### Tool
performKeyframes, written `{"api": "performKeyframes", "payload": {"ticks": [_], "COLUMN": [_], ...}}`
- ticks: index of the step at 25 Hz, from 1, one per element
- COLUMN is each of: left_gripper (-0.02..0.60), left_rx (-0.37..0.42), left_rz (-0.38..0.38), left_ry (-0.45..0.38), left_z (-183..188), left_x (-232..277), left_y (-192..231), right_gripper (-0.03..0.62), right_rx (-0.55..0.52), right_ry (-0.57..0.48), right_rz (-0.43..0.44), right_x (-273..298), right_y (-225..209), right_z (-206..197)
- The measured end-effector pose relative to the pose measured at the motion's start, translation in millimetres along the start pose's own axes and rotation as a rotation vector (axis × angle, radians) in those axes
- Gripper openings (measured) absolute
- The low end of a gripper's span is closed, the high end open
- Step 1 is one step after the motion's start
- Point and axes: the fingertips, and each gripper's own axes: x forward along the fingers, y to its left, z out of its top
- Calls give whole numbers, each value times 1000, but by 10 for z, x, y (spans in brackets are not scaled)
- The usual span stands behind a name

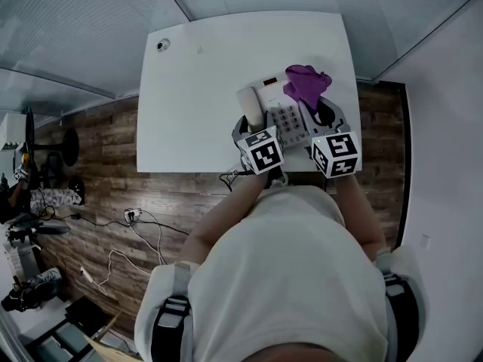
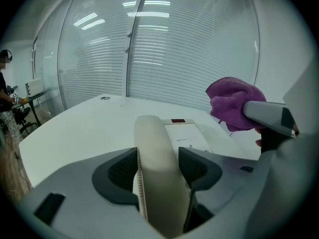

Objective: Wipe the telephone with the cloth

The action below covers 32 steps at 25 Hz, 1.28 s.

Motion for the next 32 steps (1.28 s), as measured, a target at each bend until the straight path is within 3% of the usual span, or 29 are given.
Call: {"api": "performKeyframes", "payload": {"ticks": [7,15,26,32], "left_gripper": [244,232,227,227], "left_rx": [-15,-112,-381,-480], "left_rz": [30,-47,-334,-504], "left_ry": [3,-14,-44,-90], "left_z": [-4,39,172,281], "left_x": [-2,-57,-275,-470], "left_y": [45,23,114,182], "right_gripper": [89,89,89,89], "right_rx": [-3,-7,-2,10], "right_ry": [9,11,-5,-36], "right_rz": [24,53,47,27], "right_x": [65,35,6,-38], "right_y": [3,34,117,203], "right_z": [-27,-37,-25,39]}}
